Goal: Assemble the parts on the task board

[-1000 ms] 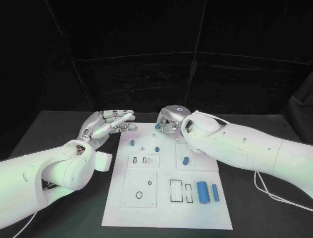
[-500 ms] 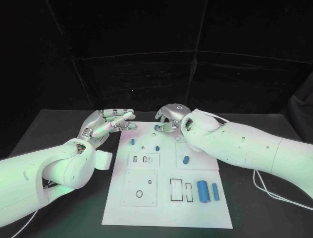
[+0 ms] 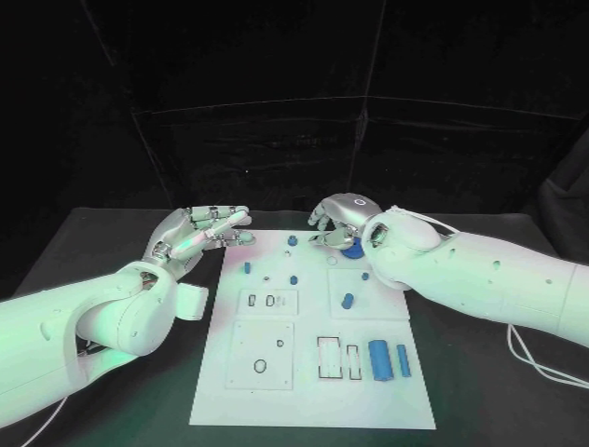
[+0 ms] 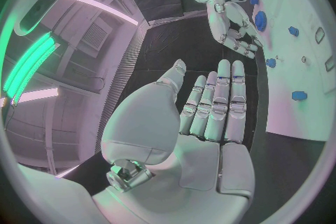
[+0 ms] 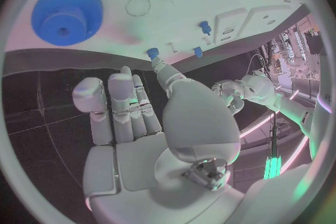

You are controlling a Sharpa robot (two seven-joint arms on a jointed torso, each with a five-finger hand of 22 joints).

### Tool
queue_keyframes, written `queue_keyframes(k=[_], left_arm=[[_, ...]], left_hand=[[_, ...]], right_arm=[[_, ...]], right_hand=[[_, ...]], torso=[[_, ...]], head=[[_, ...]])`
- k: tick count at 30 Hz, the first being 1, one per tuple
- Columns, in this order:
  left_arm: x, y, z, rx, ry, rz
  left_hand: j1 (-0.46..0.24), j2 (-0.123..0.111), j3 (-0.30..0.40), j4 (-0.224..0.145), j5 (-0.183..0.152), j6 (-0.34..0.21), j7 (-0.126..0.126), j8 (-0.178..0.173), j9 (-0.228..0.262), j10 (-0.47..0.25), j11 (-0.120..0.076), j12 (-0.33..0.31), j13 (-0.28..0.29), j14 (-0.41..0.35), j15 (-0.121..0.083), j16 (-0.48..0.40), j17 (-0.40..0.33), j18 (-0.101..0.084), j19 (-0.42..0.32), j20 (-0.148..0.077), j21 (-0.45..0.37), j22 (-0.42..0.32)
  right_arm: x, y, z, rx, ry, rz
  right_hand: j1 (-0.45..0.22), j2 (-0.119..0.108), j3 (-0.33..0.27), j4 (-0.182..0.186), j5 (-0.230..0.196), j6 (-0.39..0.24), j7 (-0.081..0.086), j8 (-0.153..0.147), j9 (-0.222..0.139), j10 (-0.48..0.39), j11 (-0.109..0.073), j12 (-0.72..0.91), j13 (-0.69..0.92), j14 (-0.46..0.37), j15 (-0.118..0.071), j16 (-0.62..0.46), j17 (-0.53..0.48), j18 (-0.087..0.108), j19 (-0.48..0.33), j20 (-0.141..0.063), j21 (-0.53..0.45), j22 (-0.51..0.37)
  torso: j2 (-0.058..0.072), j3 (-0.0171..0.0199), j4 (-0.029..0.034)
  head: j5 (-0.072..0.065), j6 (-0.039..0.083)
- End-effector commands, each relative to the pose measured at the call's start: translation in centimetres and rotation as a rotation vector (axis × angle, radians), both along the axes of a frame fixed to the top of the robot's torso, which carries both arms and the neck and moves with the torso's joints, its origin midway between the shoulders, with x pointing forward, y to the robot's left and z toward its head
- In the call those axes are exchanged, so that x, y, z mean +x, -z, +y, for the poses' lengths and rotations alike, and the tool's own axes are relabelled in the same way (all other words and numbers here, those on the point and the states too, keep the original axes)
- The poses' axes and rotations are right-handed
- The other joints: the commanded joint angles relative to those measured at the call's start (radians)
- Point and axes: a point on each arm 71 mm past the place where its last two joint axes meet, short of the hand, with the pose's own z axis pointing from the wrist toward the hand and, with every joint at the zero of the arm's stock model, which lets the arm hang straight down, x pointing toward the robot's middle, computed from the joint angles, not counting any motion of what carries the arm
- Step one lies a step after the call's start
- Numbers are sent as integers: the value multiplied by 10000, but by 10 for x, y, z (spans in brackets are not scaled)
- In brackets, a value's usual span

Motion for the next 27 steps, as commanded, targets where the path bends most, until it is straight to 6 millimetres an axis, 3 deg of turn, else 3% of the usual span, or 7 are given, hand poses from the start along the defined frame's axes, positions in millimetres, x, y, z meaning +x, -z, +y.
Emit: queue_keyframes(k=[1, 4, 8, 11, 14, 17, 27], left_arm=[[0, -1, 0, -16, 118, -42], [1, -1, 1, -11, 112, -36], [1, -1, 0, -12, 131, -21], [1, 0, 0, -13, 145, -13], [2, 0, 0, -9, 145, -6], [3, 0, 1, 0, 132, 0], [5, 1, 1, 13, 132, 18]], left_hand=[[41, 77, 3, -71, -20, -62, 28, -67, -9, -71, 21, -49, -15, 39, 11, -32, 13, 130, 89, 15, -44, -12], [41, 77, 3, -71, -20, -62, 28, -67, -9, -71, 21, -49, -15, 39, 11, -32, 13, 130, 89, 15, -44, -12], [40, 81, 4, -78, -20, -68, 28, -73, -9, -79, 22, -55, -15, 34, 14, -41, 16, 129, 88, 16, -51, -16], [40, 81, 4, -78, -20, -68, 28, -73, -9, -79, 22, -55, -15, 34, 14, -41, 16, 129, 88, 16, -51, -16], [41, 84, 5, -80, -20, -68, 28, -74, -9, -80, 23, -56, -15, 33, 14, -43, 17, 129, 88, 16, -52, -17], [40, 85, 5, -80, -20, -68, 28, -75, -9, -81, 23, -57, -15, 33, 14, -44, 17, 129, 88, 17, -53, -18], [40, 85, 5, -80, -20, -68, 28, -75, -9, -81, 23, -57, -15, 33, 14, -44, 17, 129, 88, 17, -53, -18]], right_arm=[[-8, -5, -19, 834, 161, 414], [-13, -4, -40, 809, 373, 1089], [-14, -3, -64, 711, 793, 1664], [-14, -2, -77, 543, 1107, 2022], [-13, 1, -85, 193, 1310, 2316], [-13, 3, -88, -268, 1430, 2449], [-5, 5, -79, -794, 1509, 2262]], right_hand=[[55, -111, -65, 154, 125, 293, -103, 103, 23, 1014, -206, 598, 279, 206, -118, 381, 495, -84, 414, -114, 320, 583], [-142, -449, -461, 431, 576, 264, -277, 47, -33, 1874, -433, 1470, 896, 375, -311, 914, 1205, -202, 822, -325, 643, 1156], [-263, -732, -1249, 891, 1459, -12, -335, -71, -95, 2007, -499, 2988, 2263, 656, -383, 2136, 2976, -343, 1265, -436, 1016, 1828], [-13, -637, -1888, 1296, 1597, -209, -262, -99, -93, 1392, -461, 4488, 3861, 707, -301, 2788, 3937, -410, 1478, -397, 1215, 2198], [149, -574, -2646, 1819, 1590, -567, -143, -178, -100, 1632, -350, 7374, 7054, 838, -127, 3518, 5136, -506, 1825, -323, 1504, 2775], [432, -457, -3181, 2244, 1592, -733, -64, -147, -95, 1704, -236, 8789, 8691, 879, -96, 3860, 5725, -583, 1991, -171, 1658, 3082], [871, -205, -3577, 2622, 1761, -737, -17, -3, -81, 1830, -181, 9740, 9904, 912, -55, 4085, 6142, -610, 2076, -110, 1757, 3278]], torso=[[-1, 3, -21], [-4, 17, -65], [-7, 39, -117], [-4, 34, -110], [8, 31, -97], [26, 46, -94], [17, 17, -74]], head=[[-52, 20], [-76, 49], [-64, 82], [-103, 93], [-139, 96], [-130, 81], [-152, 40]])
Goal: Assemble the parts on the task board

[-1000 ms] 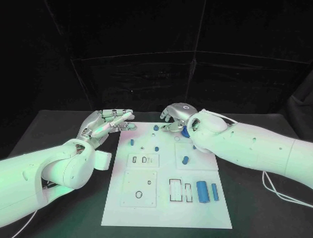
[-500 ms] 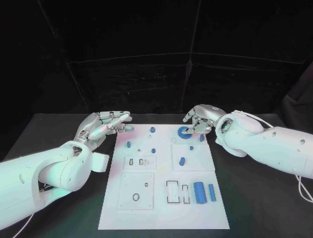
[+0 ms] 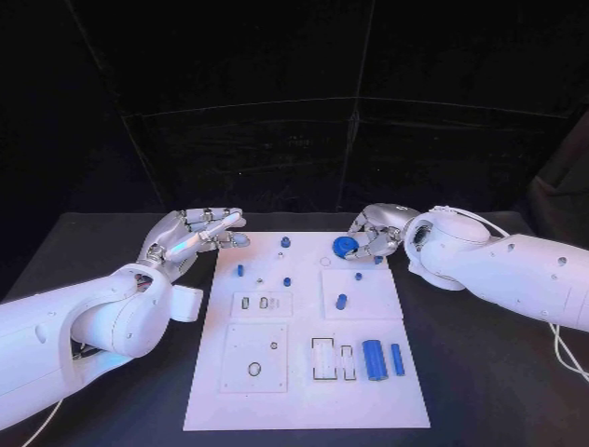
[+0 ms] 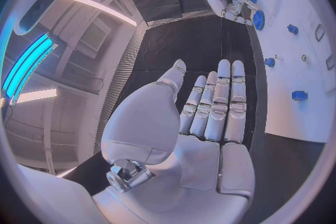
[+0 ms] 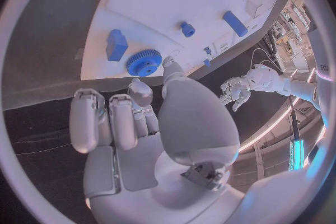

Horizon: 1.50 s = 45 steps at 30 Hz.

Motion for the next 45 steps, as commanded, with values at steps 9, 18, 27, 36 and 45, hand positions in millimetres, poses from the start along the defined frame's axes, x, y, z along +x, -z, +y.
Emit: queue_keyframes(k=[9, 18, 27, 36, 45], left_arm=[[1, 0, -2, -31, 174, -25], [1, 0, -1, -21, 171, -1], [1, 0, -1, -24, 212, 34], [1, 0, -1, -22, 226, 55], [0, 0, -1, -26, 247, 66]], left_hand=[[40, 85, 5, -80, -20, -68, 28, -34, -9, -81, 23, -57, -15, 33, 14, -44, 11, 129, 61, -11, -53, -10], [40, 85, 5, -80, -20, -68, 28, -34, -9, -81, 23, -57, -15, 33, 14, -44, 11, 129, 61, -11, -53, -10], [32, 103, 9, -85, -20, -76, 28, -44, -9, -92, 25, -66, -15, 31, 16, -56, 18, 129, 63, -10, -63, -17], [32, 103, 9, -85, -20, -76, 28, -44, -9, -92, 25, -66, -15, 31, 16, -56, 18, 129, 63, -10, -63, -17], [33, 107, 11, -92, -20, -80, 28, -49, -9, -97, 25, -69, -15, 31, 16, -60, 22, 129, 64, -9, -67, -19]], right_arm=[[6, 0, 7, -483, 110, -225], [7, 1, 7, -635, 165, -191], [8, 3, 12, -1071, 125, -15], [6, -1, 22, -1549, -97, -768], [1, -9, 34, -1624, -354, -1921]], right_hand=[[309, 348, -110, 3, 30, 170, -60, 181, 30, 437, -55, 722, 876, 633, 36, 217, 567, -178, 202, -6, 146, 688], [624, 639, -91, -188, -347, 381, -105, 299, 27, 814, -94, 1356, 1661, 692, 8, 384, 908, -233, 370, -34, 266, 952], [885, 704, -9, -444, -587, 609, -156, 406, 36, 981, -133, 1642, 2047, 738, -17, 510, 1179, -268, 470, -49, 337, 1114], [1131, 802, 207, -726, -1059, 919, -226, 537, 49, 1115, -198, 1818, 2310, 756, -67, 562, 1299, -305, 585, -95, 410, 1290], [1770, 1336, 1101, -1223, -1616, 1628, -418, 772, 93, 1379, -379, 2121, 2712, 775, -222, 606, 1403, -358, 761, -215, 514, 1538]], torso=[[-2, -24, 2], [-6, -26, -1], [0, -19, -2], [5, -19, -8], [0, -30, 1]], head=[[5, -38], [13, -72], [1, -97], [0, -118], [-5, -122]])
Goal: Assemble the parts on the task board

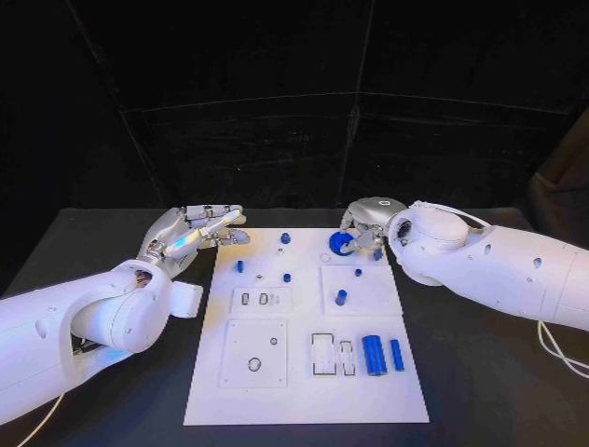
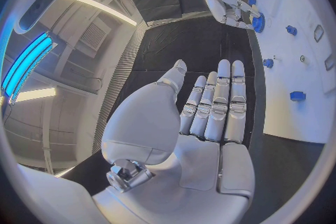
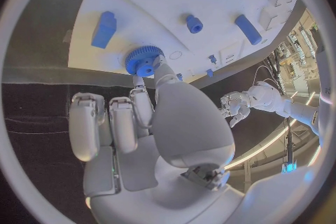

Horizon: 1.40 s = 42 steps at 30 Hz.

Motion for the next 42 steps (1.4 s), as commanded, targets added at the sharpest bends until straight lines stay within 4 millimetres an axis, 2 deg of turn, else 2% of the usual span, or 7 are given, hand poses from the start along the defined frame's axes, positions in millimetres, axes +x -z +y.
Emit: queue_keyframes(k=[1, 7, 18, 21, 27, 30, 42], left_arm=[[0, -1, -2, -35, 165, -33], [0, -1, -1, -31, 160, -28], [0, -1, -2, -26, 182, 6], [0, -1, -2, -28, 193, 9], [0, -1, -5, -43, 235, 7], [0, -1, -5, -41, 233, 6], [0, -1, -7, -58, 291, 19]], left_hand=[[-6, 68, -17, -64, -20, -43, 64, -49, -9, -61, -11, -70, -16, 31, 16, -61, 14, 129, 65, -8, -67, -13], [-6, 68, -17, -64, -20, -43, 64, -49, -9, -61, -11, -70, -16, 31, 16, -61, 14, 129, 65, -8, -67, -13], [66, 111, 35, -149, -19, -54, 63, -70, -6, -80, -11, -88, -15, 37, 14, -90, 37, 131, 81, -9, -89, -28], [84, 125, 51, -169, -18, -53, 62, -72, -5, -83, -11, -92, -15, 39, 13, -95, 43, 132, 85, -10, -94, -31], [100, 141, 68, -189, -18, -51, 60, -75, -4, -84, -12, -94, -14, 42, 12, -102, 49, 132, 89, -11, -99, -35], [100, 141, 68, -189, -18, -51, 60, -75, -4, -84, -12, -94, -14, 42, 12, -102, 49, 132, 89, -11, -99, -35], [111, 152, 81, -202, -19, -51, 60, -77, -4, -84, -13, -96, -14, 44, 11, -106, 53, 132, 93, -12, -102, -37]], right_arm=[[-2, -7, 4, -166, -124, -1051], [-9, -13, 12, 390, -424, -1318], [-21, -18, 48, 1418, -964, -1248], [-20, -19, 61, 1532, -1120, -1359], [-18, -18, 85, 1554, -1418, -1314], [-16, -16, 96, 1495, -1562, -1219], [-12, -9, 116, 1209, -1773, -948]], right_hand=[[425, 309, 417, -188, -136, 400, -147, 186, 79, 298, -223, 122, 276, 764, -126, 47, 1427, -211, 269, -118, 78, 1576], [140, 265, 956, -294, 43, 718, -261, 151, 60, 377, -338, 159, 380, 759, -230, 33, 1408, -222, 299, -240, 97, 1625], [-485, -43, 1249, -170, 51, 663, -208, -100, -15, 279, -289, -44, 252, 738, -202, -20, 1314, -222, 292, -237, 93, 1624], [-503, -60, 1270, -173, 55, 654, -204, -119, -19, 274, -286, -52, 249, 738, -198, -22, 1313, -222, 294, -233, 94, 1626], [-549, -88, 1351, -182, 75, 632, -190, -171, -26, 256, -275, -84, 233, 737, -188, -25, 1310, -223, 297, -223, 95, 1632], [-565, -99, 1373, -185, 79, 623, -184, -188, -28, 259, -270, -81, 241, 737, -184, -25, 1310, -224, 300, -220, 96, 1636], [-783, -275, 1492, -182, 127, 521, -115, -349, -41, 185, -209, -200, 165, 727, -135, -52, 1265, -223, 293, -179, 92, 1631]], torso=[[-2, -4, 7], [-7, -11, 3], [5, -2, 24], [6, -19, 32], [16, -8, 33], [13, -4, -5], [35, -3, -4]], head=[[1, 7], [30, 16], [120, 25], [140, 29], [180, 14], [214, -6], [212, -47]])
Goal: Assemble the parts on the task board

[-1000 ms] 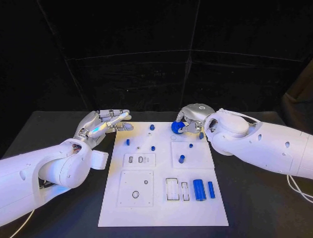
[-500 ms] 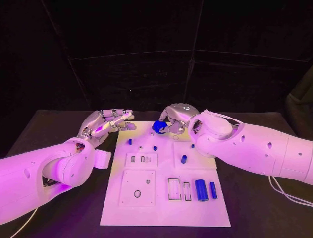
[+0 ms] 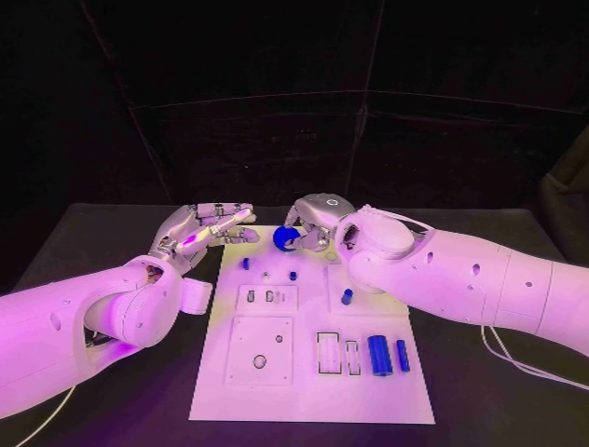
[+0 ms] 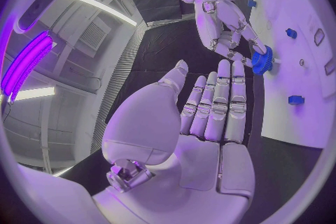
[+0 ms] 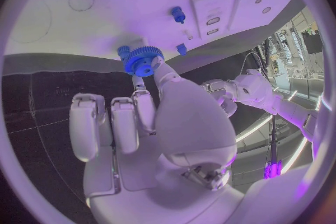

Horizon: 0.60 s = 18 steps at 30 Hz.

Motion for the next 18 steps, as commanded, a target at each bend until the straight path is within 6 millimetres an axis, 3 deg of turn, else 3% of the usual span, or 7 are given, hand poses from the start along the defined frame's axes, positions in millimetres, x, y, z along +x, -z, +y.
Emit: queue_keyframes(k=[1, 18], left_arm=[[0, -2, -3, -43, 175, -48], [0, -2, -3, -46, 188, -43]], left_hand=[[25, 67, -15, -50, -19, -51, 59, -39, -4, -84, -13, -55, -14, 44, 11, -64, 8, 132, 71, 19, -66, -16], [37, 77, -1, -66, -19, -50, 59, -40, -3, -84, -13, -57, -13, 45, 10, -70, 13, 132, 74, 19, -70, -18]], right_arm=[[0, 1, 4, -156, -118, 49], [3, 6, 7, -635, -12, 291]], right_hand=[[-154, -11, 57, 16, 77, 241, -162, -68, 18, -92, 63, -64, 176, 780, 36, -65, 1267, -68, 277, 24, 22, 1634], [-571, -430, -11, 34, 161, -50, -46, -356, 14, -362, 174, -489, -154, 760, 132, -115, 1186, -46, 204, 118, -21, 1548]], torso=[[3, -5, 3], [-2, 1, -10]], head=[[-20, -21], [-44, -35]])
